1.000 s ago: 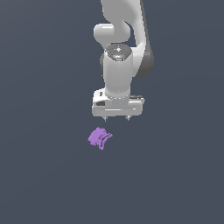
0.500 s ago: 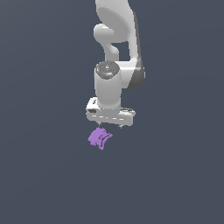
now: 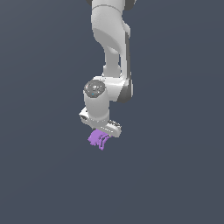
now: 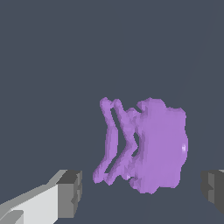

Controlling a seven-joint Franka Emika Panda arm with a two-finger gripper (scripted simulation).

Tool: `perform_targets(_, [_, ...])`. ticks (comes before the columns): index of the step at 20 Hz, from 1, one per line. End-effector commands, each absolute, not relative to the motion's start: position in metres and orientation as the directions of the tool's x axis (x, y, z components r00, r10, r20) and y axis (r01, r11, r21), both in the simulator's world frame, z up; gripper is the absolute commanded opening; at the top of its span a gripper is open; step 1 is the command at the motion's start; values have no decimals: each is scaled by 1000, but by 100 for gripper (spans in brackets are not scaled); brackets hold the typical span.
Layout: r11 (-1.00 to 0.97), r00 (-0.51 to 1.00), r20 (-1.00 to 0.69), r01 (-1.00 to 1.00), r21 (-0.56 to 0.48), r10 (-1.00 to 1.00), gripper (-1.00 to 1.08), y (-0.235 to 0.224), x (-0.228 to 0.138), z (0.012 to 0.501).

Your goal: Pick up the object and move it to a goal position.

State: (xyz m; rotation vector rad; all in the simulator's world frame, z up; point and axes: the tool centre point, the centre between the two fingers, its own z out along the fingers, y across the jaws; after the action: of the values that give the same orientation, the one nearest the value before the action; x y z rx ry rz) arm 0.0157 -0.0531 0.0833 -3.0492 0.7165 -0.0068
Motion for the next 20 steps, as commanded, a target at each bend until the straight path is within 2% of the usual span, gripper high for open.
perform_targets(1, [-873, 873, 1, -487, -6, -487, 100, -61, 15, 74])
perform_targets(13, [-850, 850, -1, -526, 0, -526, 100, -68, 14, 58])
perform_targets(20, [-848, 848, 0, -530, 0, -530, 100, -69, 13, 26])
